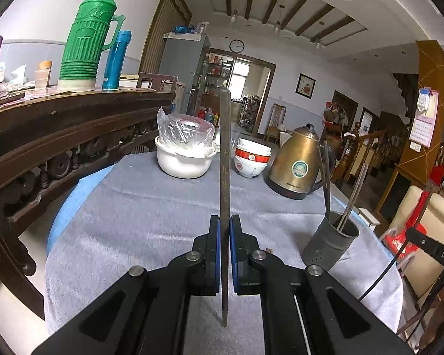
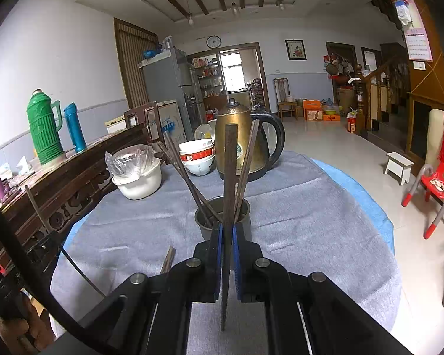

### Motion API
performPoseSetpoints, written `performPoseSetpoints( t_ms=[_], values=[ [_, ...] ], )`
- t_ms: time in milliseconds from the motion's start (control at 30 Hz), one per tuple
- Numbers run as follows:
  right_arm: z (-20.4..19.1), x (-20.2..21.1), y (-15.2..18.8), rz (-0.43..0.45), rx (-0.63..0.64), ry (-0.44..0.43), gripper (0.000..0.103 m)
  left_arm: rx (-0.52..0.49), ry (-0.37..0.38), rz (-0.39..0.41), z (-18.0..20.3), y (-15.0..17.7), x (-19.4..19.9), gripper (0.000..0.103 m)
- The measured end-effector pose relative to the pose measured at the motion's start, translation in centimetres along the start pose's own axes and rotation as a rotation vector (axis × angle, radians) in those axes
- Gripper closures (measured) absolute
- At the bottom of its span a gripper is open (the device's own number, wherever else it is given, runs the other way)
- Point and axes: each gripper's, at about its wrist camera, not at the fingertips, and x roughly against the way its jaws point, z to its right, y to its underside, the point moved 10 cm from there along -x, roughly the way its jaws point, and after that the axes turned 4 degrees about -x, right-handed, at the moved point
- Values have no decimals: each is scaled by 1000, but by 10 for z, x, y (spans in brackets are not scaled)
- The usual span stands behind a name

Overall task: Organize utensils
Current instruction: 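Lower both held chopsticks into the grey perforated cup with both tools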

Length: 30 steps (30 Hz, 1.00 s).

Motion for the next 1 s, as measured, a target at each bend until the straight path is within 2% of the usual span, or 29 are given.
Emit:
performPoseSetpoints(
  t_ms=[333, 667, 867, 1000],
  values=[
    [2, 12, -12, 25, -15, -2, 96, 49, 34, 16, 1, -15, 7, 97],
    [4, 22, -32, 65, -32, -17, 96, 101, 113, 21, 17, -36, 13, 97],
    [1, 29, -45, 95, -36, -29, 96, 99, 169, 15, 40, -47, 9, 97],
    [0, 33, -53, 114, -37, -35, 96, 59, 171, 3, 57, -50, 4, 97]
  ],
)
